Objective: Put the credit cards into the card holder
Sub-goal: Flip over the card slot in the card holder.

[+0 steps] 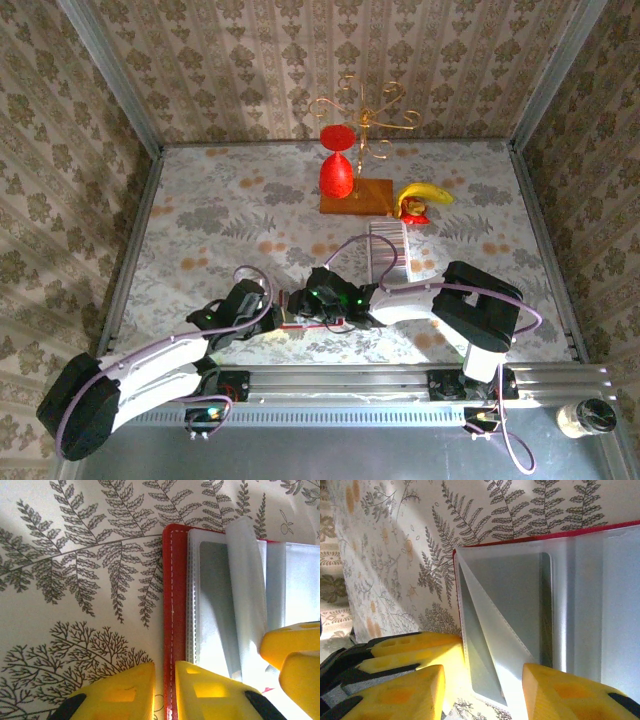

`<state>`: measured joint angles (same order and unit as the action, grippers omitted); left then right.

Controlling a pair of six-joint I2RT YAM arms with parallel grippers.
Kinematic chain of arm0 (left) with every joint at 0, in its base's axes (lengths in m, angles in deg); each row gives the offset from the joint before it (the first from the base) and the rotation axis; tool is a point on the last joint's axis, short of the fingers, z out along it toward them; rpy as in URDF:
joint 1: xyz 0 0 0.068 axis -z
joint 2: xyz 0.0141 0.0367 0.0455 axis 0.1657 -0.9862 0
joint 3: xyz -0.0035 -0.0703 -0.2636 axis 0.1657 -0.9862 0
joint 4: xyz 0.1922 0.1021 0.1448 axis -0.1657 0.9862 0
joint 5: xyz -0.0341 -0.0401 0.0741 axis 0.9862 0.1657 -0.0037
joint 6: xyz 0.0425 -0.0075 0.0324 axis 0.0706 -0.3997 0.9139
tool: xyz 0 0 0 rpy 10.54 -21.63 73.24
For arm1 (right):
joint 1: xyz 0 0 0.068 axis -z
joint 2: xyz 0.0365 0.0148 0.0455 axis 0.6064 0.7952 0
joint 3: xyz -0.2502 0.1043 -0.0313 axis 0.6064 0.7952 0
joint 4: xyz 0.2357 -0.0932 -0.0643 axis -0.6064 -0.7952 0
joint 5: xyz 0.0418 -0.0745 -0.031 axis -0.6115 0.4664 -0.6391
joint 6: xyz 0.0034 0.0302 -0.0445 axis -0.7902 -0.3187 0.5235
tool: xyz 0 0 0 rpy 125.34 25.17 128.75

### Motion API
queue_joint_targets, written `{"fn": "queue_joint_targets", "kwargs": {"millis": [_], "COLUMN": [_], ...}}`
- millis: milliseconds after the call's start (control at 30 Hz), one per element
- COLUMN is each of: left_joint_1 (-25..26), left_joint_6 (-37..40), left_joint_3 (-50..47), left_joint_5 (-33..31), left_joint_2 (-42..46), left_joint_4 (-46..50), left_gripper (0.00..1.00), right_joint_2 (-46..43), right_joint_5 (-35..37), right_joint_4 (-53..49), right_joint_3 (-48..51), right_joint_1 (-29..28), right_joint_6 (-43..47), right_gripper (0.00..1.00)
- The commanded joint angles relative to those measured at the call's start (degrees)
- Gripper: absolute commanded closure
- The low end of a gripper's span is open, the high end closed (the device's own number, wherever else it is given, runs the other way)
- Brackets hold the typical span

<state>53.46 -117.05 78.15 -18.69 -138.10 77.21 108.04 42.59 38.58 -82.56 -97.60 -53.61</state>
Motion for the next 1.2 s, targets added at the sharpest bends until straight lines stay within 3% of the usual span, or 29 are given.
{"fn": "queue_joint_targets", "kwargs": {"millis": [0,133,467,1167], "left_joint_1": [0.59,0.73,0.59,-0.78], "left_joint_6": [-0.72,-3.33,-4.17,-3.60], "left_joint_3": [-1.51,-3.49,-2.74,7.68], "left_joint_5": [1.09,0.28,-6.71,-20.82], "left_joint_2": [1.38,4.71,17.44,19.76], "left_joint_4": [5.57,6.46,18.90,34.08], "left_gripper": [0.82,0.77,0.67,0.63], "right_joint_2": [-1.90,-2.01,-1.91,-1.36], "right_joint_5": [0.80,1.30,1.24,-0.15], "right_joint_4": [2.70,2.55,2.52,5.83], "right_joint_3": [0.65,0.64,-0.23,-6.45], "right_joint_1": [-0.37,-0.37,-0.46,-1.34], "right_joint_6": [-1.56,-1.65,-1.73,-1.18], "right_gripper": [0.55,0.55,0.56,0.56]}}
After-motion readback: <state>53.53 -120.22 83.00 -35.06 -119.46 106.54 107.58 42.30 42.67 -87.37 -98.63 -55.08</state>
